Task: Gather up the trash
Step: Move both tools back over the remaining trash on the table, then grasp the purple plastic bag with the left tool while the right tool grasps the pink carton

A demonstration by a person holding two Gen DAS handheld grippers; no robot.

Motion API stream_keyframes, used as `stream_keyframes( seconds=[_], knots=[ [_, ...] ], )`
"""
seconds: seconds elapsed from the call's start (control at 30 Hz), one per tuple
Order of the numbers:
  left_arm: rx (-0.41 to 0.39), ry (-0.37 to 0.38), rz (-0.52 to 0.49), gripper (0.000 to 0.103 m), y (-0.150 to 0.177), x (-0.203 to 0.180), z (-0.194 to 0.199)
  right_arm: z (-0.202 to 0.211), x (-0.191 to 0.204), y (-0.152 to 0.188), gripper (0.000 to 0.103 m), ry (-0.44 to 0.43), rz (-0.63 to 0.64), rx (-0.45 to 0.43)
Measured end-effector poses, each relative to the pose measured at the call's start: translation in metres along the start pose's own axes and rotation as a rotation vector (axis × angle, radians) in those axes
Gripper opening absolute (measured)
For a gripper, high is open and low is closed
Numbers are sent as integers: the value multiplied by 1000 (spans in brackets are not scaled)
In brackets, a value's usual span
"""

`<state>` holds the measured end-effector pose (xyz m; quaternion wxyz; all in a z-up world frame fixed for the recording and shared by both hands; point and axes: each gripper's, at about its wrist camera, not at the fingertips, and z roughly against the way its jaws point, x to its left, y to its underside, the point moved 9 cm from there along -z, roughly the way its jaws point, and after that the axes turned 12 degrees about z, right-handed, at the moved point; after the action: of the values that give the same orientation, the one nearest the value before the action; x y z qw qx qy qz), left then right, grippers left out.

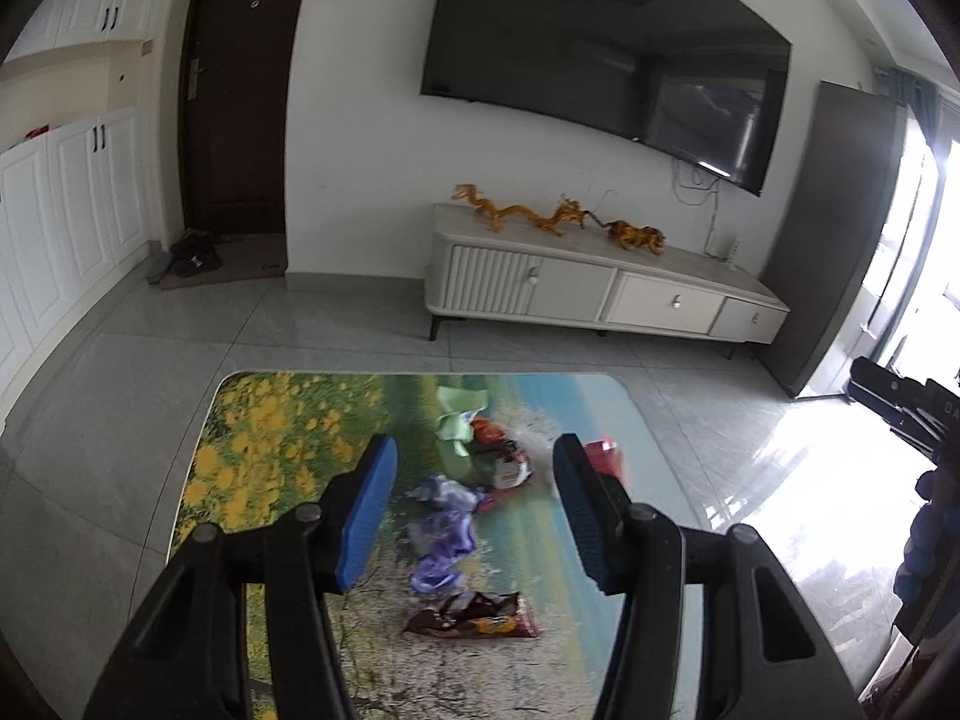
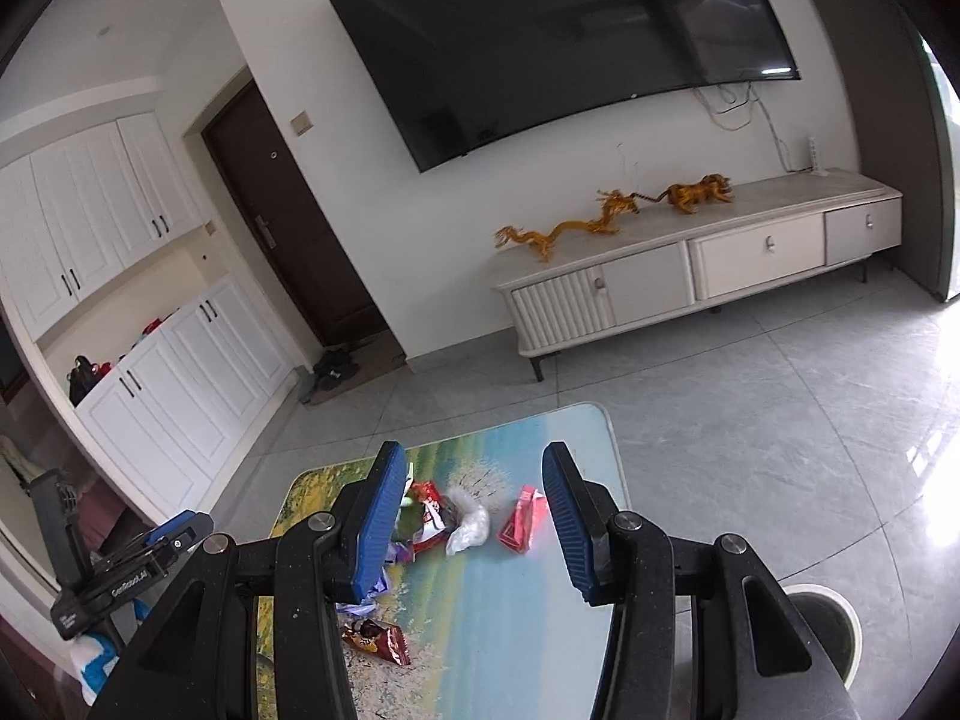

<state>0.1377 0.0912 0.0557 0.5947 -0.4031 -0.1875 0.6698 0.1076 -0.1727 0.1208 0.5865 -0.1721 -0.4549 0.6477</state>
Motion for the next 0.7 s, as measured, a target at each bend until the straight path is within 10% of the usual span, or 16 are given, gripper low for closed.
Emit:
stream_keyframes(
  seconds=[0.7],
  knots=[
    [236, -184, 139, 53, 93, 58, -169, -184, -36, 90, 50, -41, 0, 276]
  ],
)
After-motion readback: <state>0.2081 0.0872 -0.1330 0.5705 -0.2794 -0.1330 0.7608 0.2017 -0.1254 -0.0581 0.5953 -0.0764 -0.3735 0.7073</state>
